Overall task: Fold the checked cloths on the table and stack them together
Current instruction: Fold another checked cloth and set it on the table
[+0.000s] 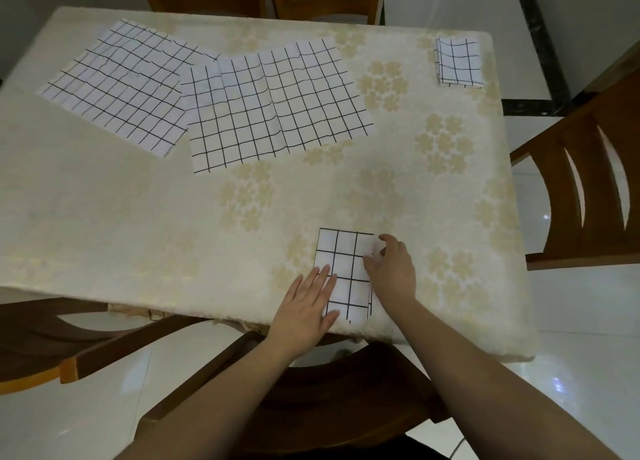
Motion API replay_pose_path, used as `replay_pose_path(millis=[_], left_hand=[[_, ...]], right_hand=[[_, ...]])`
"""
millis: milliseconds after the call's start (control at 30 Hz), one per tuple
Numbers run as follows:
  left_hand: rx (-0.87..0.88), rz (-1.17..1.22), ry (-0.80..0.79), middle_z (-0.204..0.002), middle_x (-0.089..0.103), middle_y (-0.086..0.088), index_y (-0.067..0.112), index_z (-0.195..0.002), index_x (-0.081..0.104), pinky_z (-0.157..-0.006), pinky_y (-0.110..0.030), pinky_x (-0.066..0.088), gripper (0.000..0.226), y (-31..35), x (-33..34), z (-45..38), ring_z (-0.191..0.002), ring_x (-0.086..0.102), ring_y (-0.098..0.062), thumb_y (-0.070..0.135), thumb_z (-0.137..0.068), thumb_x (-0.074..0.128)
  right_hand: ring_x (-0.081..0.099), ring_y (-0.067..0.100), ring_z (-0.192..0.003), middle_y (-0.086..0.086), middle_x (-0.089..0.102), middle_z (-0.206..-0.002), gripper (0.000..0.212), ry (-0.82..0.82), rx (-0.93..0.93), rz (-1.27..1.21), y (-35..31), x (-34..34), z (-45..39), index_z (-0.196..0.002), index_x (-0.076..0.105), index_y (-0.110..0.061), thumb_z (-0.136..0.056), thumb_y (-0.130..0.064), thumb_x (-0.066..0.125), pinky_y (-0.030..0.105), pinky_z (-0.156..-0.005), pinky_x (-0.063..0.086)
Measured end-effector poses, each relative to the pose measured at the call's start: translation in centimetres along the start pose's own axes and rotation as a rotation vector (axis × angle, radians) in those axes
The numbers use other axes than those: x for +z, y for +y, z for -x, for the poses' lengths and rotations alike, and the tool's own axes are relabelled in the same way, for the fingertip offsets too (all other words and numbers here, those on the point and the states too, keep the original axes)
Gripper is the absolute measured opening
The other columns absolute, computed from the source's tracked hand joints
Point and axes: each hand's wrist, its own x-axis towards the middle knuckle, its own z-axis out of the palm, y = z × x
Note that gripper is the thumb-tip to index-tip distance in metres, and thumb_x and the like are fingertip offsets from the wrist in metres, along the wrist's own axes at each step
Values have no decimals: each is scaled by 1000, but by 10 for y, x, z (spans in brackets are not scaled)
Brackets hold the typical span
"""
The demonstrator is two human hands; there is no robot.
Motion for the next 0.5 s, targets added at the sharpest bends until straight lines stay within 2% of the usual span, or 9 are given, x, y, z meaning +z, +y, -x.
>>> replay_pose_path(millis=[67, 167, 233, 300, 400, 500], left_hand=[[-4, -4, 4, -163, 17, -5, 16, -155, 24, -118, -43, 15, 65, 3, 3, 0, -151, 12, -20, 53, -102, 29], [-15, -16, 1, -164, 14, -5, 16, -155, 21, -118, -44, 16, 65, 5, 5, 0, -151, 10, -20, 52, -102, 30], [-14, -27, -9, -164, 13, -5, 16, -156, 20, -118, -45, 16, 66, 3, 6, -1, -151, 10, -20, 53, -102, 29], [-9, -41, -18, -164, 13, -5, 16, -156, 20, -118, -45, 17, 66, 2, 8, -1, -151, 11, -21, 53, -102, 27], [-1, -53, -8, -163, 14, -6, 14, -155, 20, -118, -45, 16, 65, 1, 9, 0, -150, 15, -22, 52, -102, 26], [6, -56, -4, -164, 11, -5, 15, -156, 15, -119, -45, 16, 65, 0, 10, 3, -151, 12, -20, 52, -103, 23]], right_hand=[[56, 28, -106, 9, 58, -119, 44, 97, -125, 93, 2, 0, 0, -134, 50, -15, -92, -28, 59, 41, -88, 44], [48, 29, -128, 10, 53, -137, 45, 84, -371, 224, 1, 6, -4, -141, 46, -14, -97, -27, 47, 47, -103, 38], [34, 26, -142, 6, 41, -152, 50, 17, -546, 378, 0, 11, -7, -147, 38, -14, -100, -30, 33, 47, -114, 26], [25, 24, -147, 4, 30, -158, 52, -82, -696, 471, -3, 15, -12, -150, 32, -14, -102, -31, 26, 43, -118, 13], [17, 17, -149, 1, 23, -160, 54, -316, -881, 498, -6, 18, -20, -153, 24, -16, -104, -38, 17, 36, -119, 6], [8, 13, -150, -3, 13, -161, 62, -423, -944, 540, -1, 16, -31, -154, 17, -20, -101, -47, -1, 34, -120, -1]])
